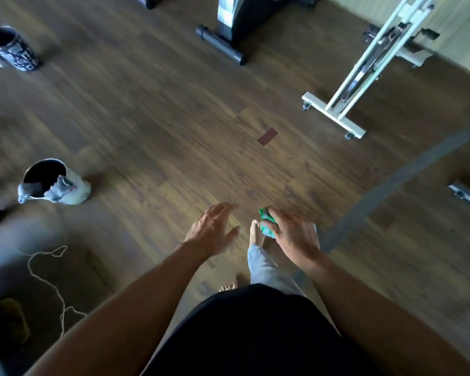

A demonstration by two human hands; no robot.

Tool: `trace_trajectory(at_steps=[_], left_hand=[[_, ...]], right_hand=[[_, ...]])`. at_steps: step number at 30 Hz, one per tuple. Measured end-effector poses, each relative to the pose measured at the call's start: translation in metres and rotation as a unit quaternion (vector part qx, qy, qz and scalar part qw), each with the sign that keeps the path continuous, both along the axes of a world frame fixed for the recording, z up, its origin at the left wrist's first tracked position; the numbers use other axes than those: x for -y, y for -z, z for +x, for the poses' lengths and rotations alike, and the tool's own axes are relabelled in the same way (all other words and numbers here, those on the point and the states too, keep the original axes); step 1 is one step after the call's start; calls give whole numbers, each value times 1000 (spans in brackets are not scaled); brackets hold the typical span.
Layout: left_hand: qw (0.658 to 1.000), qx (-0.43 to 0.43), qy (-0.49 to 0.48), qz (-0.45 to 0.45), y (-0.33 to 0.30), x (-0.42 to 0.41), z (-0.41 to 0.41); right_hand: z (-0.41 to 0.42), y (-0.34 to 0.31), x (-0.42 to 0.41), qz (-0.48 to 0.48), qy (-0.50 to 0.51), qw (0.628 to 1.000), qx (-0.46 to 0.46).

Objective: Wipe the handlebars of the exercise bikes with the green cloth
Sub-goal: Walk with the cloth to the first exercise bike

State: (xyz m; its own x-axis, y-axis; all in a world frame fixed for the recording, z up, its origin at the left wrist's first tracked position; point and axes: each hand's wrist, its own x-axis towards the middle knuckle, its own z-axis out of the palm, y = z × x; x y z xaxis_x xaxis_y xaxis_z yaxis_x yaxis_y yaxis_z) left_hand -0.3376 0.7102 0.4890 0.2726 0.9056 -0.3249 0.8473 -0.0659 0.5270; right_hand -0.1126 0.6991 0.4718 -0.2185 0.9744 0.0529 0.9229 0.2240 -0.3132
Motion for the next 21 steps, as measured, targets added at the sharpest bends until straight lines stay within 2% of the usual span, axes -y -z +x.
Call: trace_trajectory(at_steps=[4, 9, 12, 15, 21], left_hand=[[999, -11, -16, -25, 7, -69, 5], [998, -2, -54, -29, -5, -157, 26], [998, 2, -65, -21, -10, -210, 42], [996, 0, -62, -57, -11, -253, 52], [996, 1, -49, -80, 1, -361, 60]], right_hand=[[9, 5, -80, -20, -4, 1000, 4], [27, 4, -175, 67, -40, 997, 1], [44, 5, -229, 46, -53, 997, -23], [56, 5, -273, 75, -63, 995, -18], [62, 14, -371, 69, -16, 997, -22]])
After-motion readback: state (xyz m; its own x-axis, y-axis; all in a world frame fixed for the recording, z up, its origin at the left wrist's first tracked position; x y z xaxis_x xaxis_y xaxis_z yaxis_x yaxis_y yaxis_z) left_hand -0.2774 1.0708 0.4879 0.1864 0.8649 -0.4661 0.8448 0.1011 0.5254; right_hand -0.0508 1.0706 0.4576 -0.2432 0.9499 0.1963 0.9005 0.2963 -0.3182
